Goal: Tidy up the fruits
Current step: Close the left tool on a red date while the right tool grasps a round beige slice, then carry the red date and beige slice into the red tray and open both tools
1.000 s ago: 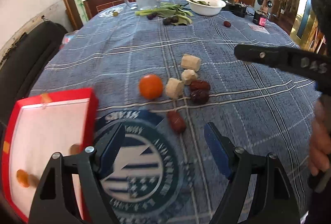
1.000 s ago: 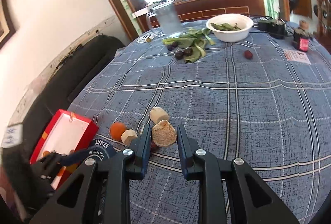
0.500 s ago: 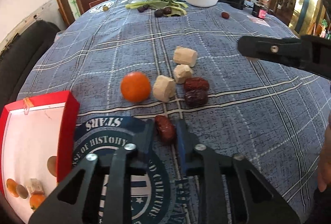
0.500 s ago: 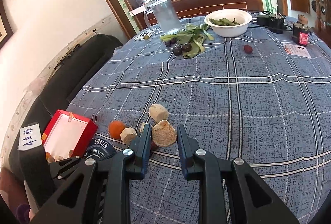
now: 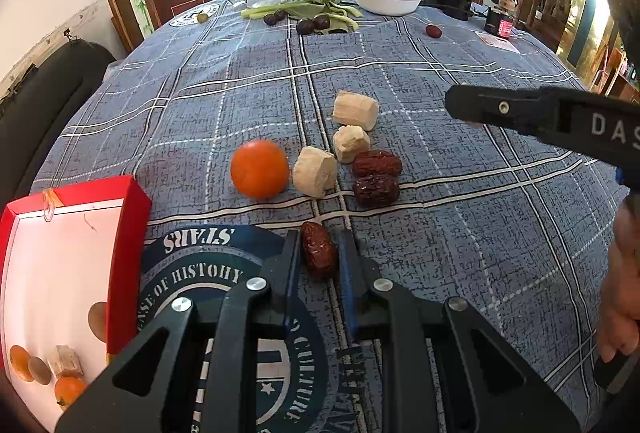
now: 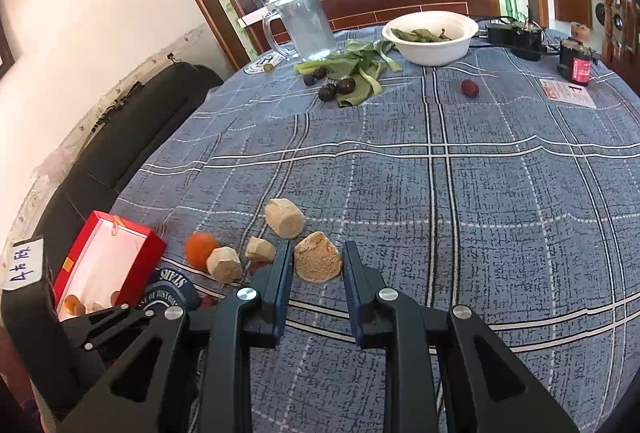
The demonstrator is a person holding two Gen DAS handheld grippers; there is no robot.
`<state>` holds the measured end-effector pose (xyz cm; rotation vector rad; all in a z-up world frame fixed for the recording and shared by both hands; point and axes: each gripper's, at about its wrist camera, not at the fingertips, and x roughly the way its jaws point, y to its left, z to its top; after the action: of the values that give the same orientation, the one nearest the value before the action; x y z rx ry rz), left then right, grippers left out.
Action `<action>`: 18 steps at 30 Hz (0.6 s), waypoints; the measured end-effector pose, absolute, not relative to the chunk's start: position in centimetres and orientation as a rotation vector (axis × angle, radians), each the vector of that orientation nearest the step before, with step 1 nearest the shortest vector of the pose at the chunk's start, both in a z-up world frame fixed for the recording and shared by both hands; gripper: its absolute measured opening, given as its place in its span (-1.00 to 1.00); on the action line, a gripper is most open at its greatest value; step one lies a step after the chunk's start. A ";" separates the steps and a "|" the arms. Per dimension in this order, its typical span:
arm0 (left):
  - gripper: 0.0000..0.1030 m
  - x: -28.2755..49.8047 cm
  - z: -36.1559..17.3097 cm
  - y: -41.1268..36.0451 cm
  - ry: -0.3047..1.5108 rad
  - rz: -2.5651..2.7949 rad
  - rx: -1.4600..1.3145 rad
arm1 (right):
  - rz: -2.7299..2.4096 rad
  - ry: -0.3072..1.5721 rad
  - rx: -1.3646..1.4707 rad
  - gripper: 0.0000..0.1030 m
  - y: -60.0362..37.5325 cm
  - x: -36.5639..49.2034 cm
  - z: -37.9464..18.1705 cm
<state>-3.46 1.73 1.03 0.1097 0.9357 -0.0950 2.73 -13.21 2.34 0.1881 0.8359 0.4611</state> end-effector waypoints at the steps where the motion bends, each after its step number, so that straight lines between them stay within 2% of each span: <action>1: -0.61 -3.5 1.0 1.8 0.936 -0.096 0.106 | 0.460 0.836 0.189 -0.54 -13.3 2.7 2.3; 18: -0.61 -3.5 1.0 1.9 0.942 -0.103 0.076 | 0.457 0.862 0.277 -0.54 -15.4 3.4 1.9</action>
<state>-3.46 1.89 1.03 0.0760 0.9416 -0.1031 3.38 -15.39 1.87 0.2772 0.8621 0.4568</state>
